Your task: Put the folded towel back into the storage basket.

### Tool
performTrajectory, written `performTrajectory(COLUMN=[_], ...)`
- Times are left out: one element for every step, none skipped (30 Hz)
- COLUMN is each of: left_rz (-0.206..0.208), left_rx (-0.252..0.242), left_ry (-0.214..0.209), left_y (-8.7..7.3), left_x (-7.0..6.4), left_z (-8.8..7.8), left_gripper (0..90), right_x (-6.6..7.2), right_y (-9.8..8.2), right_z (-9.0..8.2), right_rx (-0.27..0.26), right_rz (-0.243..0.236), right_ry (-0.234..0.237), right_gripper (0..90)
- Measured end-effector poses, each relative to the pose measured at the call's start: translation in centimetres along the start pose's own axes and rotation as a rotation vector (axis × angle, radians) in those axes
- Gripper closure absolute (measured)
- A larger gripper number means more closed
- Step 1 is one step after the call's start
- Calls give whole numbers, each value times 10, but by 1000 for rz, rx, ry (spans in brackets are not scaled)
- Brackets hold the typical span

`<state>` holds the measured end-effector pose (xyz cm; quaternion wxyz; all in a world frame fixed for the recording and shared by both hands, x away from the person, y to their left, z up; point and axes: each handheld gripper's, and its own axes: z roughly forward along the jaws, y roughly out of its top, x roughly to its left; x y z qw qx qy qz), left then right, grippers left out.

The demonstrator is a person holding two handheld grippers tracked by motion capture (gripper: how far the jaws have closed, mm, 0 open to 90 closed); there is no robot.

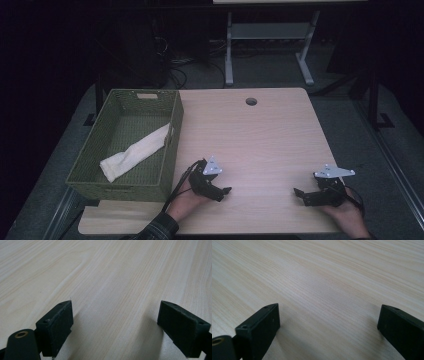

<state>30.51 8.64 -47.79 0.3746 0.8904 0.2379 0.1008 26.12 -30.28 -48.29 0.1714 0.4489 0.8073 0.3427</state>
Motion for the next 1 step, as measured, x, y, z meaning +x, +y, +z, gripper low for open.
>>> performTrajectory(left_rz=[1], left_rx=[0], left_ry=[0], left_y=[0], left_x=[0], left_z=[0], left_gripper=[123], right_x=[0], right_y=[0], right_z=[0], right_rx=[0], right_rz=[0], right_ry=[0], right_gripper=[34])
